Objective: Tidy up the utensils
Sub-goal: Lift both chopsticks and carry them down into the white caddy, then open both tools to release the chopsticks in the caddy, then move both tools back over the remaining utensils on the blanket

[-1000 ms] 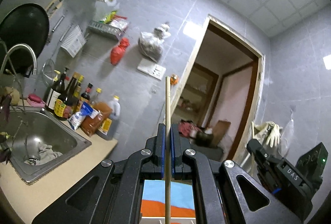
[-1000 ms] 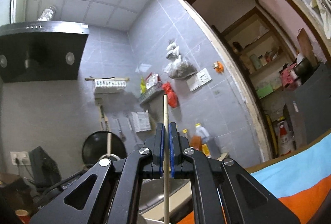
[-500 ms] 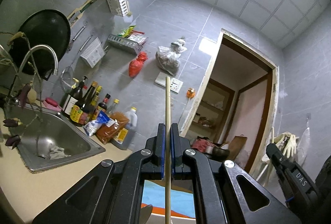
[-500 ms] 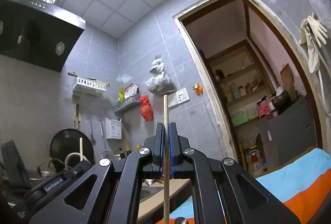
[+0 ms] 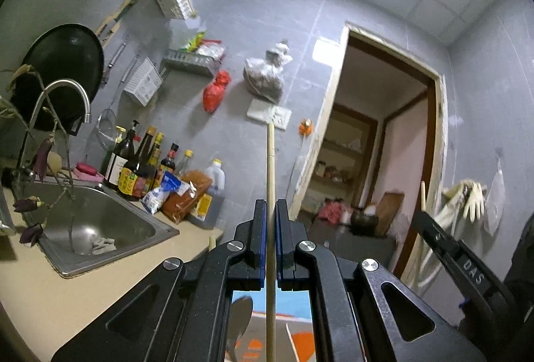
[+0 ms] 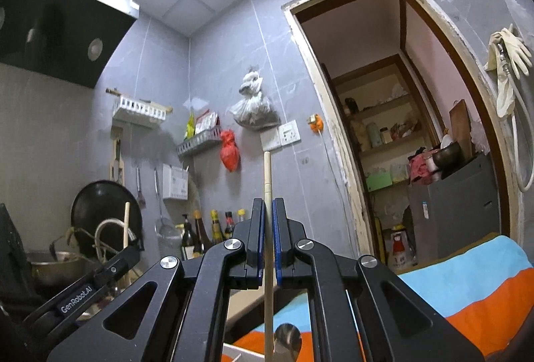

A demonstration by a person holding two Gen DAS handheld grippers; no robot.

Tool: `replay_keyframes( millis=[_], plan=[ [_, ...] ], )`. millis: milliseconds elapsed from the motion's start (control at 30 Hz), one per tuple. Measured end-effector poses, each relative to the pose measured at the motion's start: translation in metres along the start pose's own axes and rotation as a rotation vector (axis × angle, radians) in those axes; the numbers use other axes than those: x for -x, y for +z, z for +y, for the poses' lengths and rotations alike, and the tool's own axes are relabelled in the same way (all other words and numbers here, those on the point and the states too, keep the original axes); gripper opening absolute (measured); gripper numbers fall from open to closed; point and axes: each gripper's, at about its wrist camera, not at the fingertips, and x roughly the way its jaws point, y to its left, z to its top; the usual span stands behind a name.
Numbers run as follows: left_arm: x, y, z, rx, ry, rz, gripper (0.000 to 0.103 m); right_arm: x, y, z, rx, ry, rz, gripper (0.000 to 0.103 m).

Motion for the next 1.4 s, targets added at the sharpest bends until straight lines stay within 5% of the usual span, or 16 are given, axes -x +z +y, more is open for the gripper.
replay_keyframes(
  millis=[533, 900, 967, 1033, 1200, 1400],
  plan=[
    [0.011, -0.003, -0.018, -0.121, -0.100, 0.195, 0.003, 0.012, -0.002, 0.002, 0.048, 0.055, 0.194, 0.006],
    [0.015, -0.012, -0.014, -0.077, -0.120, 0.324, 0.004, 0.039, 0.018, -0.001, 0.053, 0.073, 0.224, 0.027],
    [0.019, -0.008, -0.018, -0.072, -0.127, 0.334, 0.009, 0.048, 0.023, -0.004, 0.054, 0.068, 0.221, 0.034],
    [0.024, -0.004, -0.023, -0.075, -0.136, 0.334, 0.027, 0.054, 0.027, -0.007, 0.052, 0.064, 0.219, 0.041],
    [0.036, 0.007, -0.038, -0.063, -0.157, 0.345, 0.040, 0.080, 0.043, -0.019, 0.048, 0.036, 0.225, 0.061],
    [0.050, 0.017, -0.061, -0.074, -0.148, 0.336, 0.069, 0.121, 0.067, -0.034, 0.049, -0.007, 0.203, 0.084]
  ],
)
